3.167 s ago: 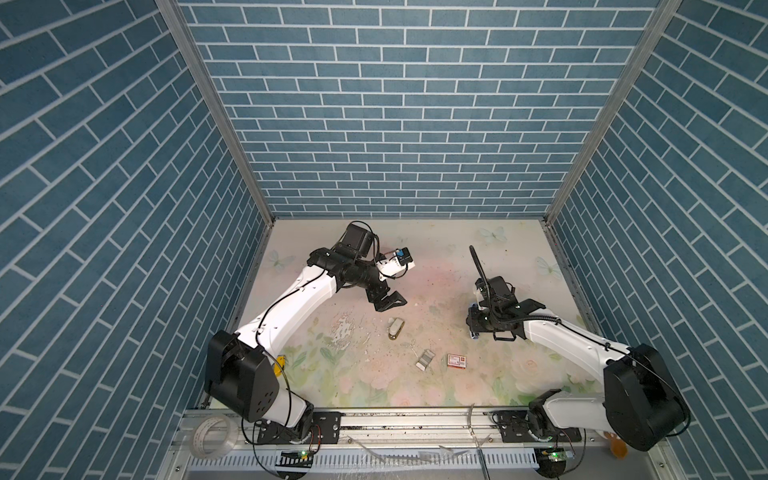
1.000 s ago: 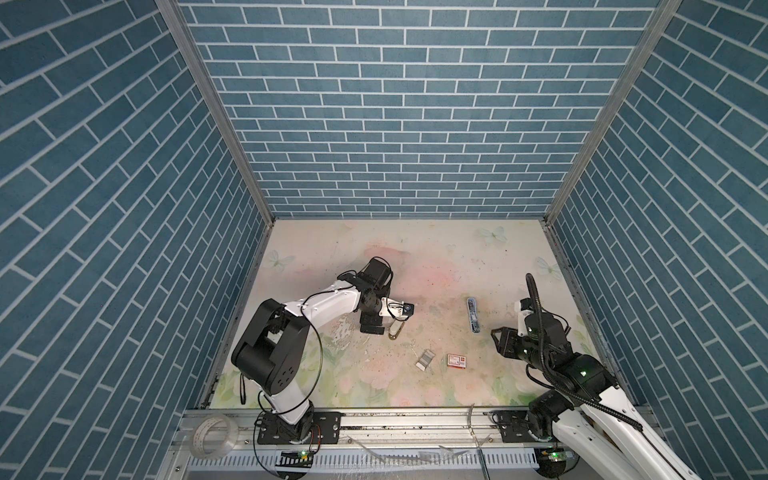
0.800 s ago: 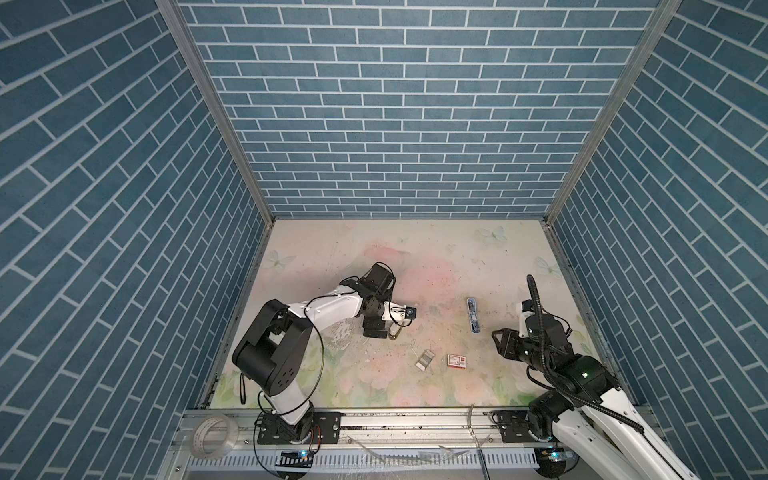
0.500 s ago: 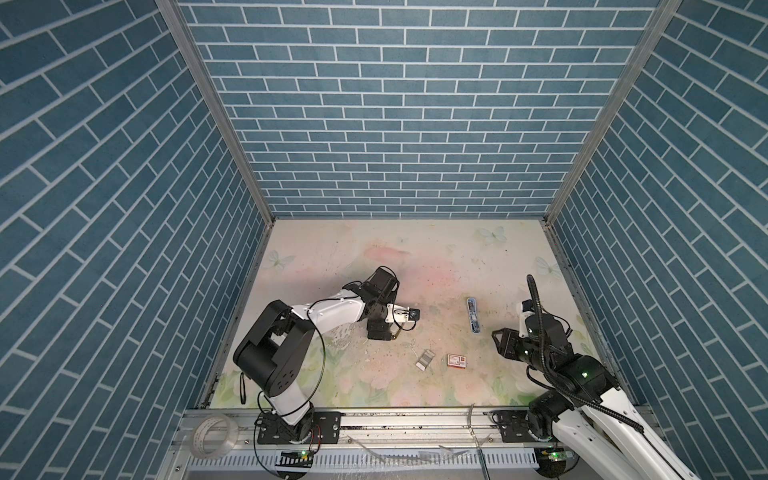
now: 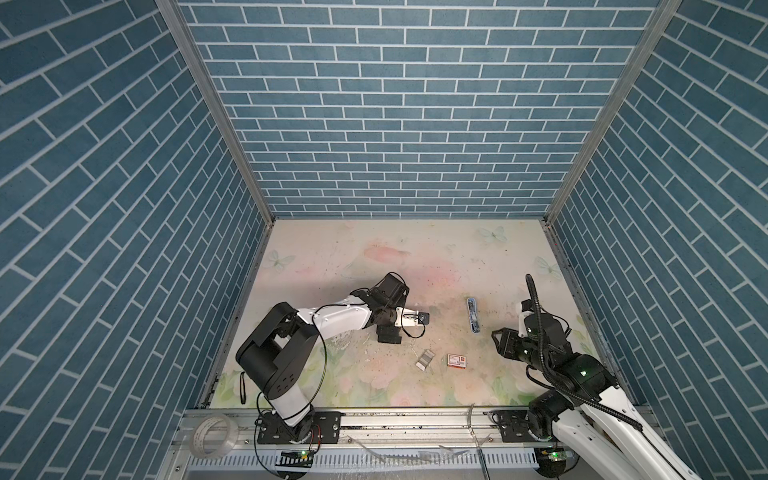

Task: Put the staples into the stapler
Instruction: 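Lower the left gripper over the cream staple holder while right gripper withdraws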

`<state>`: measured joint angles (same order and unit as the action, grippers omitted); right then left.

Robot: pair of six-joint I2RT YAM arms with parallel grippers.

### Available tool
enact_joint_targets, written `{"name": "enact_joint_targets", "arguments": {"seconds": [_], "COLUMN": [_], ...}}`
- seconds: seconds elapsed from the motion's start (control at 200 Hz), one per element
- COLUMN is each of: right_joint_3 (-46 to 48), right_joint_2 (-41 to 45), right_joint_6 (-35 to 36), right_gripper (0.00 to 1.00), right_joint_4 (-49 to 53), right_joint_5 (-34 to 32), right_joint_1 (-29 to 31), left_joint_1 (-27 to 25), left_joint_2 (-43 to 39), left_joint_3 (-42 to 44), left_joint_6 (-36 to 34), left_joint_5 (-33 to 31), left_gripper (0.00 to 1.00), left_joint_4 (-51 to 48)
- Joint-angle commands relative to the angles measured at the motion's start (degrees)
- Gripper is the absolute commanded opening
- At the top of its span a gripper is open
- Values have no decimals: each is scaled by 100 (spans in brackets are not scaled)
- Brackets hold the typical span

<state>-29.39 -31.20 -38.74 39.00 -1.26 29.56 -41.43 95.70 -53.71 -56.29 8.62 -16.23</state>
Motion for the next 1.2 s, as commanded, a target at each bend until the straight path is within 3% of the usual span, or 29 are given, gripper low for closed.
{"name": "enact_joint_targets", "arguments": {"seconds": [0.0,0.48,0.865,1.195], "right_joint_3": [108,159,182,161], "right_joint_2": [-25,-44,-196,-202], "right_joint_6": [-98,-90,-90,-73], "right_gripper": [48,48,48,48], "right_joint_4": [2,-38,-165,-147], "right_joint_5": [-24,-6,-24,-50], "right_joint_1": [-4,-7,-4,-5], "left_joint_1": [-41,188,557,580], "left_joint_2": [-6,-377,-212,213], "left_joint_3": [80,-333,-52,-4], "left_joint_6": [74,-822,-1076,-816], "left_joint_5": [-27,193,-186,-107], "left_gripper": [99,100,100,99], "left_joint_4": [-80,-1436,-407,166]}}
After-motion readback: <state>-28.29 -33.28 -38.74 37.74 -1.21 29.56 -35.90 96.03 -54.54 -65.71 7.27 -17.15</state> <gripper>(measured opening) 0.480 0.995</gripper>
